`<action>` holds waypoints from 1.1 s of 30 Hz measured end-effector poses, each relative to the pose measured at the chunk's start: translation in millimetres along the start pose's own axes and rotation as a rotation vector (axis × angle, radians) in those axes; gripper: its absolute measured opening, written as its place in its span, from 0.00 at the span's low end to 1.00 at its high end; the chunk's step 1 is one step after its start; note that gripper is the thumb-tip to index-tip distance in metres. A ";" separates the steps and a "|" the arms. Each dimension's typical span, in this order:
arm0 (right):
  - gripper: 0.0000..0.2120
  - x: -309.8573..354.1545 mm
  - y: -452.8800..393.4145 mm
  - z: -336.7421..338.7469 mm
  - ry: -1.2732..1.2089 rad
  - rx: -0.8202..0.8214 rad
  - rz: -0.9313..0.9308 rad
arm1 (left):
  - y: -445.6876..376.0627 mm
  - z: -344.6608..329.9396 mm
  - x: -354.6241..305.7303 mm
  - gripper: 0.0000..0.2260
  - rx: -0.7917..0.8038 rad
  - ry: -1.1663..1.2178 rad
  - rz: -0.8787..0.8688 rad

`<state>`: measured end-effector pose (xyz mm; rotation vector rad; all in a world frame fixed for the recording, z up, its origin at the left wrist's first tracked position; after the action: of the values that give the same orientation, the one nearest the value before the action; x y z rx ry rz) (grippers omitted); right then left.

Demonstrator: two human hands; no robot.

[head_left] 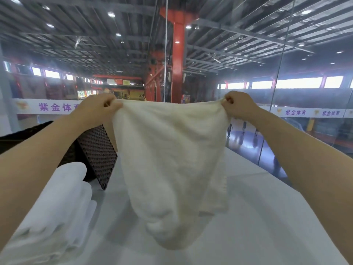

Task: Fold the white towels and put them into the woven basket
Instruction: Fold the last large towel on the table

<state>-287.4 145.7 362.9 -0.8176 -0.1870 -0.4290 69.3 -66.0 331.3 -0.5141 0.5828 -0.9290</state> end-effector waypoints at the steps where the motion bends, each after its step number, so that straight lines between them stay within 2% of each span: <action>1: 0.07 5.4 -0.8 0.8 -0.016 0.013 0.007 | -1.9 1.1 5.6 0.17 0.012 -0.006 0.027; 3: 0.06 13.5 0.3 4.4 -0.095 0.011 -0.011 | -2.4 2.1 12.1 0.17 0.084 -0.072 0.044; 8: 0.08 23.6 -5.0 5.5 -0.112 0.021 -0.003 | -2.5 18.8 15.6 0.16 -0.060 -0.108 0.043; 12: 0.10 28.1 -4.1 -0.1 -0.210 0.041 -0.069 | -0.3 24.6 21.1 0.15 -0.059 -0.107 0.057; 15: 0.10 36.5 -3.4 -7.8 -0.311 0.126 -0.097 | 0.9 27.3 25.0 0.14 -0.063 -0.124 0.085; 19: 0.08 39.8 -4.8 -7.9 -0.290 0.093 -0.111 | 6.3 25.9 24.8 0.13 -0.100 -0.018 0.077; 23: 0.05 40.7 -4.0 -5.8 -0.373 0.122 -0.153 | 12.5 38.6 35.9 0.05 -0.158 0.175 0.129; 25: 0.05 42.8 -4.0 -4.6 -0.413 0.072 -0.157 | 13.5 48.6 37.2 0.12 -0.246 0.222 0.133; 26: 0.05 44.3 -4.6 -7.7 -0.421 0.109 -0.159 | 12.9 49.5 36.1 0.12 -0.248 0.199 0.147; 28: 0.05 45.6 -2.5 -22.2 -0.362 0.292 -0.152 | 11.4 39.0 33.7 0.07 -0.080 0.032 0.165; 29: 0.06 44.7 -1.1 -28.5 -0.329 0.320 -0.137 | 13.3 31.8 32.8 0.06 0.007 -0.036 0.172; 30: 0.07 42.6 -1.9 -32.0 -0.324 0.250 -0.116 | 15.3 27.3 35.6 0.06 0.015 -0.045 0.196; 31: 0.07 42.3 -2.5 -31.7 -0.344 0.104 -0.089 | 16.4 27.3 37.9 0.07 -0.058 0.019 0.216; 33: 0.05 47.5 -0.4 -29.2 -0.397 -0.165 -0.009 | 15.8 32.3 44.3 0.08 -0.314 0.208 0.266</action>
<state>-245.0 109.8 358.9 -1.0603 -0.5293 -0.2882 120.6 -90.6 334.3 -0.6067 0.9706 -0.6426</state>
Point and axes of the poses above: each hand's wrist, its own y-axis away from the middle knuckle, its own z-axis out of the back of the hand, x = y × z, the point moved 4 cm from there along -y, towards the middle knuckle, and after that the axes turned 2 degrees about x, right-handed, at the moved point
